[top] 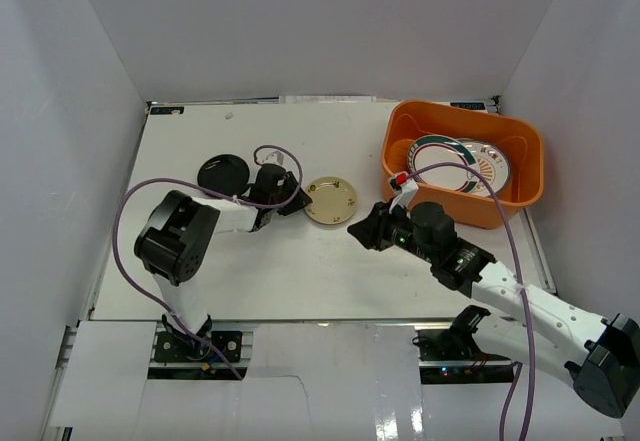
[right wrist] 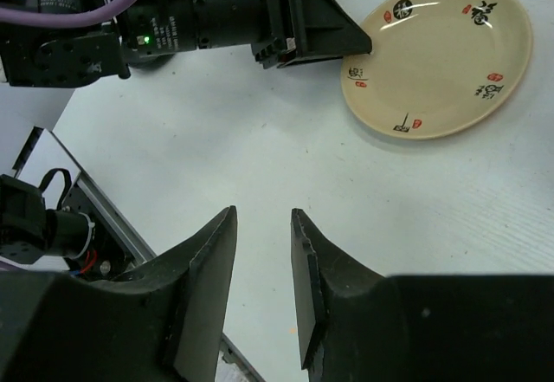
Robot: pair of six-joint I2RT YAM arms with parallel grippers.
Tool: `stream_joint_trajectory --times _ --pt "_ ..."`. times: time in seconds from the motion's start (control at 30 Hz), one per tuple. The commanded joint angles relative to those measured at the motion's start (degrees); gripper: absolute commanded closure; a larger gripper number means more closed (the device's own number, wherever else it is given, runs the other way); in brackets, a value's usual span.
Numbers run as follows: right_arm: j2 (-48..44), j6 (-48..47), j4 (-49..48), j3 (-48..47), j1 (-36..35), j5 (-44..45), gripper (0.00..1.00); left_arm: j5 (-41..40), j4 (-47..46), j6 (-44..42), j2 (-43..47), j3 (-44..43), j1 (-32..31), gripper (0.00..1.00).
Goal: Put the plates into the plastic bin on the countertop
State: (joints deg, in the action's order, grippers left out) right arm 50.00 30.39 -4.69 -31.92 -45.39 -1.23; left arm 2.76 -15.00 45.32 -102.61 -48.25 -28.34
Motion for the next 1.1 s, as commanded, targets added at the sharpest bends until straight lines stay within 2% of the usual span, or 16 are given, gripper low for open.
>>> stream_joint_trajectory --times 0.0,0.03,0.07,0.17,0.2,0.3,0.33,0.43,0.47,0.53,0.57,0.67,0.73,0.97,1.03,1.07 --pt "0.54 -1.30 -2.96 -0.24 -1.81 3.34 0.62 -1.53 0.32 -0.76 -2.06 -2.54 -0.05 0.59" --pt "0.89 -1.39 -2.78 -0.42 -2.07 3.52 0.62 -1.62 0.94 -1.02 -2.59 -3.77 -0.14 0.64" --pt "0.98 -1.82 -2.52 -1.03 -2.25 3.61 0.61 -1.71 1.20 -1.20 -3.03 -4.22 -0.05 0.77" --pt "0.98 -3.05 -0.77 -2.26 -2.43 4.75 0.59 -1.89 2.17 -1.72 -3.13 -5.01 0.04 1.00" --pt "0.89 -3.67 -0.15 -2.62 -2.43 5.19 0.57 -1.89 2.26 -1.90 -2.52 -4.84 0.04 1.00" --pt "1.59 -6.56 3.53 -5.06 -2.43 7.38 0.43 -1.89 2.79 -3.13 2.22 -3.00 -0.05 1.00" --pt "2.46 -7.44 4.59 -6.04 -2.43 8.00 0.30 -1.89 3.14 -3.22 5.72 -2.21 -0.05 1.00" --pt "4.74 -10.25 10.56 -9.55 -2.43 10.54 0.14 -1.10 3.58 -3.48 11.97 2.18 0.04 1.00" --pt "5.37 -10.61 11.62 -10.26 -2.34 11.33 0.07 0.82 3.49 -3.31 16.60 3.59 0.04 1.00" --pt "6.68 -11.14 12.69 -11.40 -2.25 12.74 0.02 3.11 3.58 -2.52 21.37 8.24 -0.14 1.00" --pt "6.95 -11.06 12.43 -11.58 -2.25 13.44 0.02 5.12 3.58 -2.00 26.36 11.57 -0.31 1.00" --pt "9.06 -11.06 12.16 -12.90 -1.99 13.54 0.02 9.34 3.49 -0.59 33.41 16.07 -0.93 1.00" --pt "10.99 -10.88 11.98 -14.21 -1.99 13.10 0.07 11.46 3.67 0.29 39.48 19.50 -1.37 1.00" --pt "15.91 -6.06 7.95 -16.42 -0.85 2.22 0.21 15.43 6.56 0.91 52.85 22.06 -1.37 1.00" --pt "16.44 -5.35 7.68 -16.77 -0.67 2.38 0.34 15.60 8.32 0.56 55.93 21.01 -1.46 1.00" --pt "16.71 -5.00 7.68 -17.12 -0.49 1.86 0.47 15.43 9.11 -0.22 56.81 20.48 -1.37 1.00"
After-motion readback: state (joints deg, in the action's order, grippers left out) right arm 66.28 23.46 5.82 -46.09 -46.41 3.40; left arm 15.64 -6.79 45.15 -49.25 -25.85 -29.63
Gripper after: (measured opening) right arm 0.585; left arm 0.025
